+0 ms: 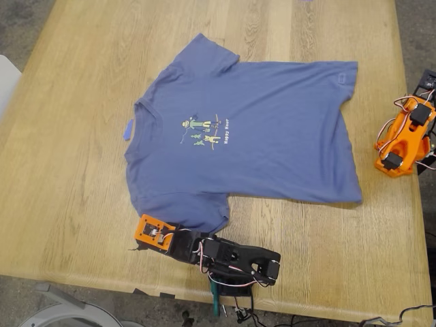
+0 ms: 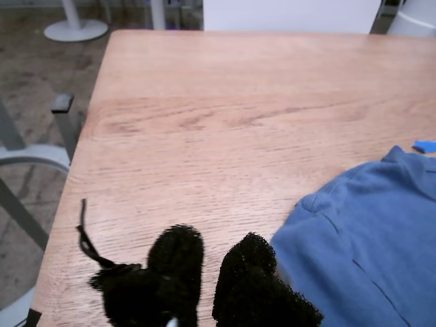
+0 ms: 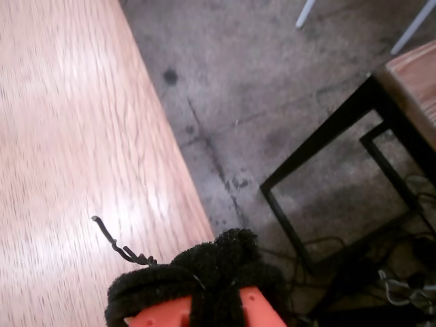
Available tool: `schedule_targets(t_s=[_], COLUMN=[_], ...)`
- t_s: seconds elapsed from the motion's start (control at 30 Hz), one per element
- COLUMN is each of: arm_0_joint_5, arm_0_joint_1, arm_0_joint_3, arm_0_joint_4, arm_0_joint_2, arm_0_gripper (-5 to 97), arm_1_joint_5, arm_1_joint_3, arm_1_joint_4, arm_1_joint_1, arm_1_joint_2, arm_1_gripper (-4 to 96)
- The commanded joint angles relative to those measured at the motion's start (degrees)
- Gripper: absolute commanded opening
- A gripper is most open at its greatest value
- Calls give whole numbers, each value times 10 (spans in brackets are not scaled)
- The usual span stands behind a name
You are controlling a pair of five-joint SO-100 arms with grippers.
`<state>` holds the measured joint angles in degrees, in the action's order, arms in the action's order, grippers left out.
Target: Fold a T-shirt
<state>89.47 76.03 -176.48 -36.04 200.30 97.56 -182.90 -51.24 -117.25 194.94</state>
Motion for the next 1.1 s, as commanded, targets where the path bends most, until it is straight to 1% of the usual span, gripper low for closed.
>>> schedule_targets(t_s=[0.0, 0.07, 0.17, 0.27, 0.3, 0.37, 0.43, 0.47, 0.57, 0.7, 1.07], arm_0_joint_5=[0, 0, -1, -1, -1, -2, -2, -2, 1, 3, -3], arm_0_joint_1=[-4, -6, -9, -10, -9, -8, -8, -7, -7, -4, -8], arm_0_joint_3=[9, 9, 9, 9, 9, 9, 9, 9, 9, 9, 9], arm_0_joint_4=[19, 19, 18, 17, 16, 12, 7, 5, 0, -1, -5], arm_0_joint_2=[65, 65, 65, 65, 65, 65, 65, 65, 65, 65, 65], arm_0_gripper=[0, -1, -1, -1, -1, -1, -1, -1, -1, -1, 2], arm_1_joint_5=[-4, -18, -51, -65, -76, -79, -82, -84, -88, -87, -95], arm_1_joint_3=[-4, -4, -9, -20, -23, -27, -29, -29, -31, -40, -41], arm_1_joint_4=[48, 69, 87, 109, 115, 132, 148, 151, 171, 207, 210], arm_1_joint_1=[-66, -54, -40, -40, -40, -40, -33, -26, -9, 3, 18], arm_1_joint_2=[4, 4, 4, 4, 4, 4, 4, 4, 4, 4, 4], arm_1_gripper=[2, 2, 2, 10, 15, 61, 67, 66, 3, 2, 2])
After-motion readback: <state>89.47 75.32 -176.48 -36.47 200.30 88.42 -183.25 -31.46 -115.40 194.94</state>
